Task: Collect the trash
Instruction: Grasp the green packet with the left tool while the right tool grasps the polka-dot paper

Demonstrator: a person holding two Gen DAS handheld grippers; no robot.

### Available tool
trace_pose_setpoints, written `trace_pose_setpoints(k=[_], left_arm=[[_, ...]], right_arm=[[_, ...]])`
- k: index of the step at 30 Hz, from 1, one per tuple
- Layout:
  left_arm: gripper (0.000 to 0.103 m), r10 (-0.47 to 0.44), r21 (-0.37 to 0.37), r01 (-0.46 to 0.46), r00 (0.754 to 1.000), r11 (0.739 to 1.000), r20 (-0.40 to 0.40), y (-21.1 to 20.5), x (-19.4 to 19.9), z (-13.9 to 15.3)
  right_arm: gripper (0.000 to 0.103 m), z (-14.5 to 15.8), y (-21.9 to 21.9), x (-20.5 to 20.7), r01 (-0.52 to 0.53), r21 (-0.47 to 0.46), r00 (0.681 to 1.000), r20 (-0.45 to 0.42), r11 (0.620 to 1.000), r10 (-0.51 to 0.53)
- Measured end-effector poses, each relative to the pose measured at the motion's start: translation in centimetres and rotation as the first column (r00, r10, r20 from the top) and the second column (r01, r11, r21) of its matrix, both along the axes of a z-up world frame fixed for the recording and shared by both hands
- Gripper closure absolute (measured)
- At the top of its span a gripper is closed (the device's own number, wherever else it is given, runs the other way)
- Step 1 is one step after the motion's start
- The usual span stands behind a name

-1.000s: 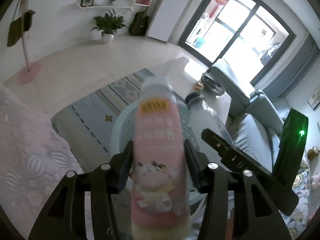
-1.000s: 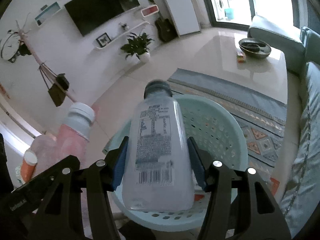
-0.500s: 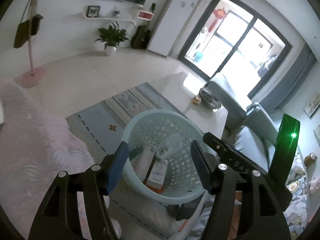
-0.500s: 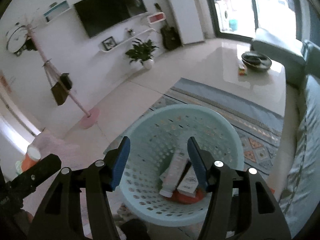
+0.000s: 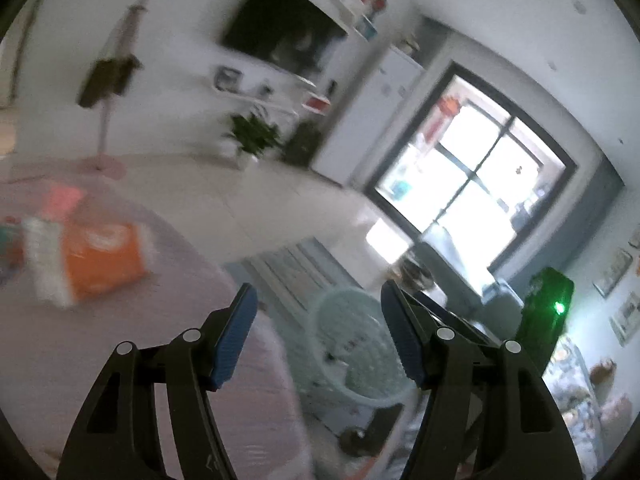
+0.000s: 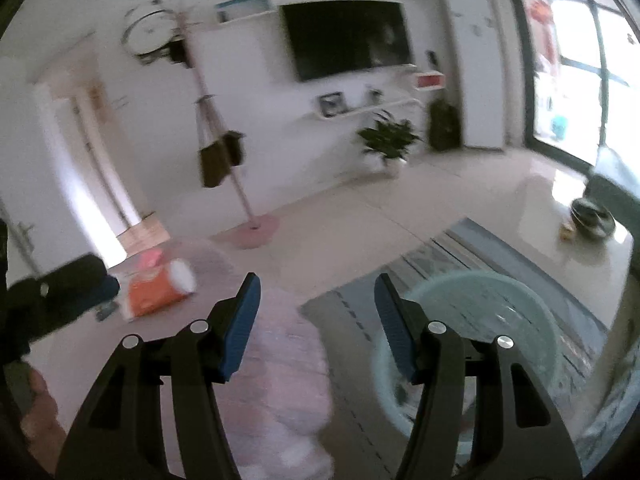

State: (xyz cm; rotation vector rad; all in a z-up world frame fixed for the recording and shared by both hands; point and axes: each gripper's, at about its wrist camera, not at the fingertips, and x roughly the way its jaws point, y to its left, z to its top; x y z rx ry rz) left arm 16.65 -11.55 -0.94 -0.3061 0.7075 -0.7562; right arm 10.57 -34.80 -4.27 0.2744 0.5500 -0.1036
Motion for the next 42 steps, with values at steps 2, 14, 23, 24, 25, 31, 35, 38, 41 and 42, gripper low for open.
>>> trace_pose_setpoints(k=[2, 14, 23, 24, 25, 31, 35, 38, 41, 42], left_arm=[[0.040, 0.053, -0.001, -0.053, 0.998, 0.999, 0.014, 2.8, 0.4, 0.6], [0.028, 0.398, 0.144, -0.394, 0.918, 0.908, 0.002, 18.9, 6.8, -0.8], [0.017, 0.427, 0.275, -0.405, 0.904, 0.872, -0.022, 20.2, 12.7, -5.3], [0.017, 0.428, 0.291, -0.406, 0.904, 0.866, -0.013, 19.8, 13.2, -5.6], [0.017, 0.424, 0.306, -0.402, 0.905, 0.863, -0.006, 19.9, 13.3, -6.0], [0.019, 0.416, 0.357, -0.393, 0.909, 0.848, 0.013, 19.9, 13.8, -6.7], [0.021, 0.401, 0.354, -0.383, 0.916, 0.853, 0.025, 20.2, 13.6, -6.9], [0.036, 0.397, 0.361, -0.377, 0.918, 0.853, 0.020, 20.1, 13.7, -7.1], [0.052, 0.374, 0.359, -0.353, 0.927, 0.864, 0.010, 20.1, 13.6, -6.9], [0.053, 0.372, 0.330, -0.347, 0.928, 0.878, -0.011, 20.6, 13.4, -6.8]], right_arm=[[0.047, 0.5, 2.1, 0.9, -0.057, -0.001, 0.998, 0.011, 0.998, 0.057], [0.049, 1.5, 15.3, 7.4, -0.356, -0.093, 0.934, -0.020, 0.930, 0.356], [0.051, -0.9, 18.4, 12.9, -0.412, -0.091, 0.909, -0.108, 0.907, 0.402], [0.051, -1.1, 18.5, 13.3, -0.416, -0.088, 0.907, -0.110, 0.905, 0.407], [0.051, -1.2, 18.7, 13.6, -0.422, -0.086, 0.904, -0.114, 0.902, 0.412], [0.051, -1.8, 21.9, 15.6, -0.497, -0.119, 0.865, -0.140, 0.859, 0.481], [0.051, -2.6, 23.8, 16.5, -0.523, -0.119, 0.849, -0.160, 0.844, 0.504], [0.051, -3.1, 24.6, 17.0, -0.534, -0.111, 0.840, -0.184, 0.838, 0.511], [0.051, -3.6, 25.5, 17.2, -0.548, -0.113, 0.830, -0.202, 0.829, 0.521], [0.051, -3.7, 25.9, 17.3, -0.549, -0.119, 0.829, -0.208, 0.827, 0.520]])
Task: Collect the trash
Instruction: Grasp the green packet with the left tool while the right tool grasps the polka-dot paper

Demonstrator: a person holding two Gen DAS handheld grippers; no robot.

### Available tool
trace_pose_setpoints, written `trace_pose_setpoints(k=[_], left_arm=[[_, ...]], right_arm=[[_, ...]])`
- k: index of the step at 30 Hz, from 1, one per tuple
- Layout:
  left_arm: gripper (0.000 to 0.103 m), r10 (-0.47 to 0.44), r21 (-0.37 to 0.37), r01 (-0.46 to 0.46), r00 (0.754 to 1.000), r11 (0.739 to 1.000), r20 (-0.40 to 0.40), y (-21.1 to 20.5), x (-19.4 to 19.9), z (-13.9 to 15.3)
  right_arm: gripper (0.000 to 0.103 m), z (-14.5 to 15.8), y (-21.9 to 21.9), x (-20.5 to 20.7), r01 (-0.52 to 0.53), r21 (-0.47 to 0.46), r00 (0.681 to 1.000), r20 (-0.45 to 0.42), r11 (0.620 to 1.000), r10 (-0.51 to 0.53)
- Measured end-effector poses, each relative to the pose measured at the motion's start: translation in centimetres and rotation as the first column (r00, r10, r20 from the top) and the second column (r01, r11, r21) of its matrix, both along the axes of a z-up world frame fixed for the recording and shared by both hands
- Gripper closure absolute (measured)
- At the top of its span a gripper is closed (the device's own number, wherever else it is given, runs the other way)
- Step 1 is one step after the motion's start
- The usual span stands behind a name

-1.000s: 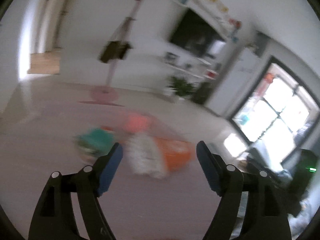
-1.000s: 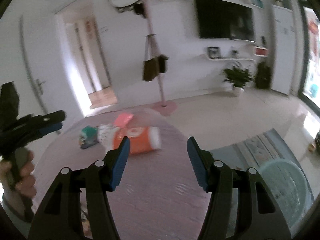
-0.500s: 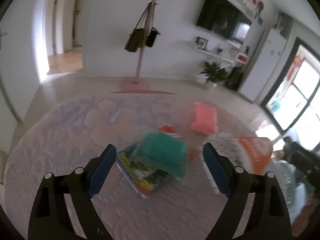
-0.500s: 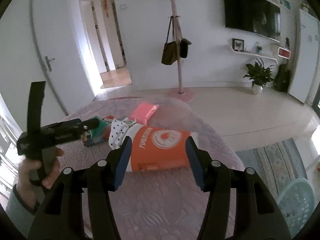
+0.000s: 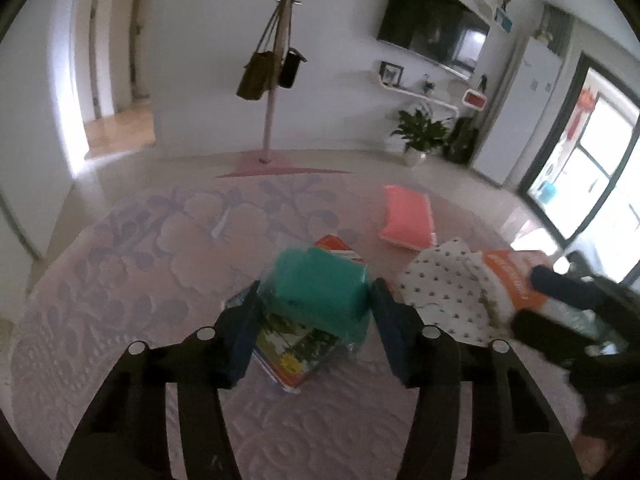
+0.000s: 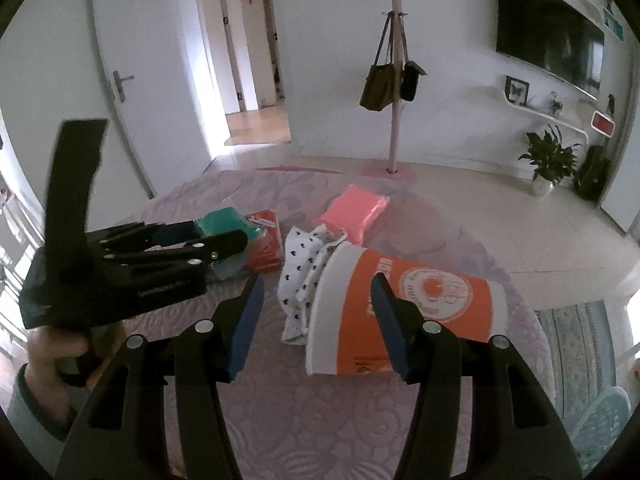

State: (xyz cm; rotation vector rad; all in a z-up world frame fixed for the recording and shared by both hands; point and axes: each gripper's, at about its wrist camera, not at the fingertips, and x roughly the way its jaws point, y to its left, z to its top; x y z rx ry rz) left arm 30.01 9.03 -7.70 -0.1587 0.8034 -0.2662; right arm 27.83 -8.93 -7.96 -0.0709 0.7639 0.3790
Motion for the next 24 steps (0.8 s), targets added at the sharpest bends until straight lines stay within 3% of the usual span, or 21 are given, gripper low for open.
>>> trace_pose_setpoints(k=[4, 8, 10, 13, 16, 24], left_arm=[[0.055, 0.024, -0.030, -0.024, 1.000, 0.999, 0.009, 1.2, -0.6, 0.2], [0.055, 0.040, -0.094, -0.036, 0.999, 0.995, 0.034, 2.5, -1.4, 0.7], [0.055, 0.045, -0.116, -0.039, 0.998, 0.992, 0.048, 2.9, -1.6, 1.1], [0.055, 0.047, -0.123, -0.040, 0.997, 0.992, 0.057, 2.8, -1.7, 1.4], [0.055, 0.050, -0.151, -0.040, 0.997, 0.988, 0.066, 2.9, -1.8, 1.7], [0.055, 0.035, -0.181, -0.013, 0.993, 0.983, 0.115, 2.8, -2.7, 2.7]], right_arm=[[0.051, -0.6, 1.7, 1.0, -0.005, -0.030, 1.000, -0.015, 1.000, 0.005], [0.053, -1.2, 3.6, 1.6, 0.024, -0.127, 1.000, 0.014, 0.992, -0.022], [0.073, -1.4, 4.4, 1.8, 0.031, -0.177, 0.999, 0.032, 0.984, -0.026], [0.090, -1.8, 5.1, 1.9, 0.066, -0.249, 0.997, 0.056, 0.966, -0.054], [0.099, -1.5, 4.9, 0.9, 0.030, -0.225, 0.998, 0.063, 0.974, -0.016], [0.101, -0.2, 3.6, -4.2, -0.020, -0.143, 0.995, 0.090, 0.989, 0.033]])
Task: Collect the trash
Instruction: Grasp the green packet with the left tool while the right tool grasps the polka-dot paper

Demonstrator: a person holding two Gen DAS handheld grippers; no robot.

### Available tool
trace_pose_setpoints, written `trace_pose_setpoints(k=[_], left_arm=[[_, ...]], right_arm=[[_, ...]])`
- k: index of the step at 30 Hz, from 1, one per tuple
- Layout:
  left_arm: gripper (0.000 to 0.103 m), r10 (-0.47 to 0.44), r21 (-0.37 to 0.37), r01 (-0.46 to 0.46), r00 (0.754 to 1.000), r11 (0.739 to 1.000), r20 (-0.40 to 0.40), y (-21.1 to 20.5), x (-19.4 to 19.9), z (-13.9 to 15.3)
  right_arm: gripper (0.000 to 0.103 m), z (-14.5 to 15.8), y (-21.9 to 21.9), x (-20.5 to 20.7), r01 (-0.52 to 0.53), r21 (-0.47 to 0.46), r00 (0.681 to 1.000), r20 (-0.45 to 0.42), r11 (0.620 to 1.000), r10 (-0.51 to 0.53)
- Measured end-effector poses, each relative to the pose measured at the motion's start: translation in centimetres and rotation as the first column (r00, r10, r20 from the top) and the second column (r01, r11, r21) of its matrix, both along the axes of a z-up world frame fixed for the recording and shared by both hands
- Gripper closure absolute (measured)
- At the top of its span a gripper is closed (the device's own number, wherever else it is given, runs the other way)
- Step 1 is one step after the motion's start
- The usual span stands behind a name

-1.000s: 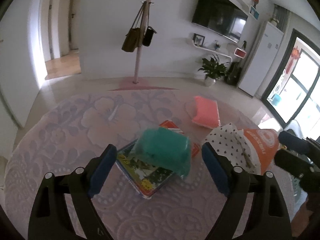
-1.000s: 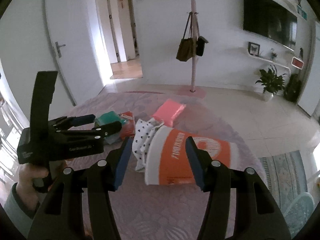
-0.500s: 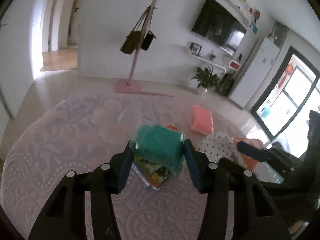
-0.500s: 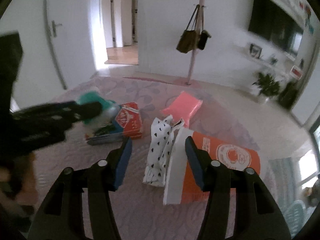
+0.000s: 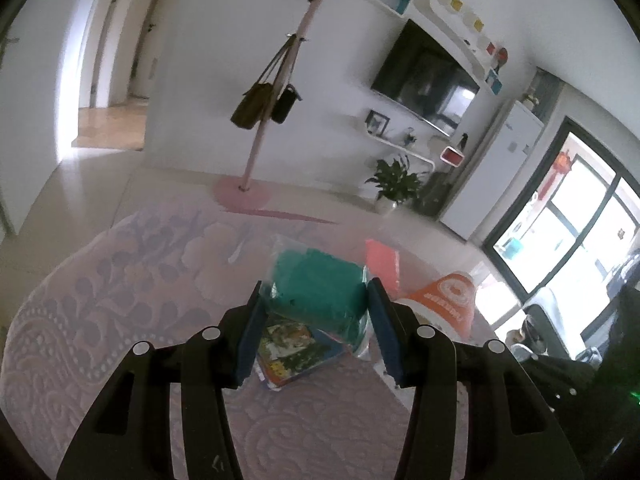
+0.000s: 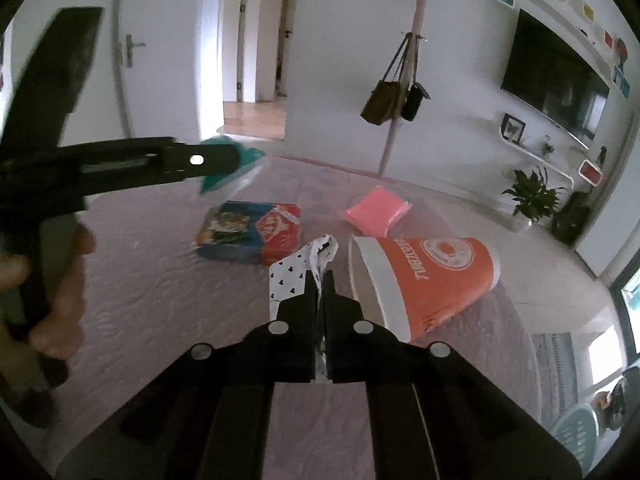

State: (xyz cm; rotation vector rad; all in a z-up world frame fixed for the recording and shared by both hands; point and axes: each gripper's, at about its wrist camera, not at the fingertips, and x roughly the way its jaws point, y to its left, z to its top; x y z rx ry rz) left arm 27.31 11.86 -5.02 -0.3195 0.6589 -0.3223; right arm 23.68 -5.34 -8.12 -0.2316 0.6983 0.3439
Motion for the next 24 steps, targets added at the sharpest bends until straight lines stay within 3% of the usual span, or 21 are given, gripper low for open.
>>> trace_pose_setpoints(k=[7, 12, 14, 16, 19, 24], left_arm=[[0.055, -0.073, 0.006, 0.072, 0.997, 0.997, 0.036, -2.6, -2.5, 1.8], [0.055, -0.140, 0.033, 0.138, 0.987, 0.990, 0.075, -5.7, -5.5, 4.3], [0.055, -0.173, 0.022, 0.172, 0.980, 0.985, 0.098, -7.3, -6.5, 5.2], [0.055, -0.247, -0.028, 0.251, 0.962, 0.967, 0.116, -9.7, -7.7, 6.1], [0.055, -0.314, -0.008, 0.317, 0.941, 0.948, 0.129, -14.0, -9.1, 6.9], [0.055, -0.448, -0.006, 0.451, 0.887, 0.893, 0.110, -22.6, -10.7, 6.8]], right_arm=[[0.101, 3.1, -3.0, -3.7, 0.025, 0.069, 0.998, 0.055, 0.997, -0.029], [0.101, 4.6, -8.7, -6.9, 0.132, 0.127, 0.986, 0.087, 0.983, -0.143], [0.101, 5.0, -11.9, -7.7, 0.198, 0.162, 0.976, 0.059, 0.967, -0.210], [0.101, 5.3, -14.7, -8.3, 0.246, 0.201, 0.966, 0.029, 0.948, -0.257], [0.101, 6.1, -19.4, -10.0, 0.331, 0.225, 0.936, 0.044, 0.916, -0.349], [0.101, 6.2, -27.3, -12.4, 0.450, 0.281, 0.878, 0.035, 0.848, -0.478]])
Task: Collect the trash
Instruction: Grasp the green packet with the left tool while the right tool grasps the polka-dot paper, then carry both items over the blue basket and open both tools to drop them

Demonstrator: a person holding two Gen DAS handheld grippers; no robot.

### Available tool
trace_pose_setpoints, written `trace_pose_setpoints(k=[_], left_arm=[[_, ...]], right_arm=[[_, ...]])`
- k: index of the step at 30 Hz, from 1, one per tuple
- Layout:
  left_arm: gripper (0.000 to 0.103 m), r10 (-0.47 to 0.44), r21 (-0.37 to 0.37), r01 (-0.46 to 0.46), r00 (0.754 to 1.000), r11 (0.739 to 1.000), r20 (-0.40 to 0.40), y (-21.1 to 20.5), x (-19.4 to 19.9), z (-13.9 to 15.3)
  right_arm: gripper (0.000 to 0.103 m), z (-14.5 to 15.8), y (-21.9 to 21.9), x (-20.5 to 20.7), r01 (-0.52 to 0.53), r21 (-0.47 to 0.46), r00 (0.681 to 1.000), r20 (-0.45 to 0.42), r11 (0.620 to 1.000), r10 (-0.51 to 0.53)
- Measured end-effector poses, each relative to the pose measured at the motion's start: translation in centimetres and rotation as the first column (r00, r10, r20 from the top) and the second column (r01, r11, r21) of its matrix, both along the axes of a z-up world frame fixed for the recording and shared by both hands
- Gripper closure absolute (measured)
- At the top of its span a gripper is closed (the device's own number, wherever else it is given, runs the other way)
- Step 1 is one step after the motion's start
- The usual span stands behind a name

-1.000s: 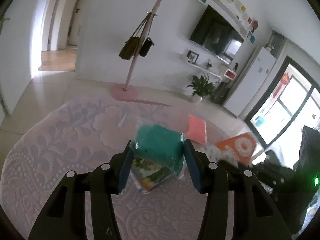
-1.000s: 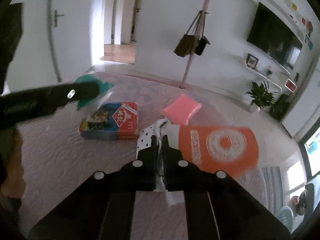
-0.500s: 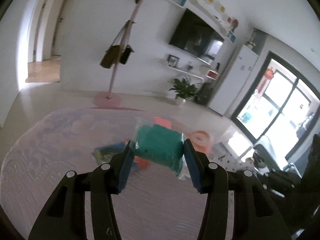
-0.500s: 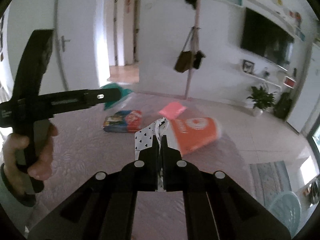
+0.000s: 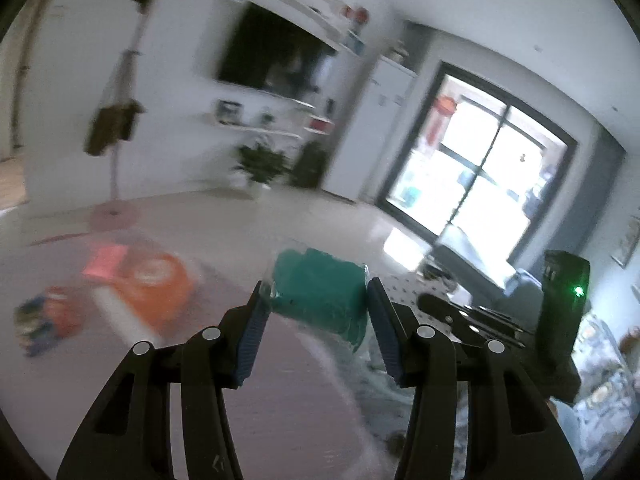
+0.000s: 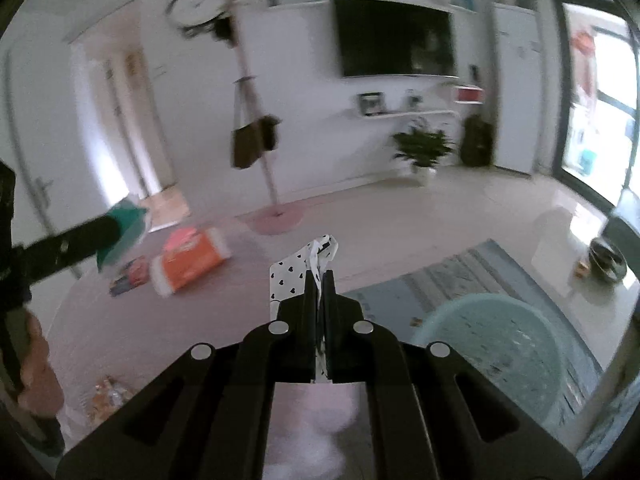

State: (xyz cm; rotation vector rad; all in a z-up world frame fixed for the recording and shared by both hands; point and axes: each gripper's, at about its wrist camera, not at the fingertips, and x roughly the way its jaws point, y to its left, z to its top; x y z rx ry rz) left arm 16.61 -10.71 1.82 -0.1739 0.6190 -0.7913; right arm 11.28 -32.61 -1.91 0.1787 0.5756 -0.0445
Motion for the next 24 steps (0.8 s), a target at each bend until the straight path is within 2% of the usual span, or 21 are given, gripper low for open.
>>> trace_pose_setpoints(k=[4, 8, 12, 14, 18, 24], left_arm=[[0.055, -0.075, 0.034, 0.076, 0.996, 0.997, -0.038, -6.8, -0.5, -1.5], [0.055, -0.110, 0.055, 0.116, 0.989, 0.992, -0.103, -12.0, 0.2, -3.7], [0.055, -0.129, 0.083, 0.146, 0.975, 0.986, -0.181, -16.5, 0.8, -6.9], [0.055, -0.137, 0.092, 0.160, 0.967, 0.983, -0.216, -18.1, 1.3, -8.3], [0.055, -0.154, 0.131, 0.193, 0.952, 0.972, -0.263, -20.8, 1.7, -11.1], [0.054, -0.147, 0.153, 0.196, 0.947, 0.969, -0.286, -22.7, 1.8, -12.9]], right_arm=[[0.101, -0.8, -5.5, -1.6, 0.115, 0.030, 0.993, -0.008, 0.993, -0.114], [0.101, -2.3, -10.0, -2.9, 0.219, 0.054, 0.975, -0.044, 0.974, -0.217], [0.101, -5.3, -14.1, -2.8, 0.370, 0.004, 0.917, -0.160, 0.929, -0.365], [0.101, -7.1, -16.1, -2.8, 0.399, 0.048, 0.901, -0.203, 0.916, -0.382], [0.101, -9.9, -18.2, -2.9, 0.431, 0.076, 0.878, -0.263, 0.899, -0.399], [0.101, -12.1, -19.9, -2.6, 0.436, 0.147, 0.874, -0.303, 0.888, -0.379]])
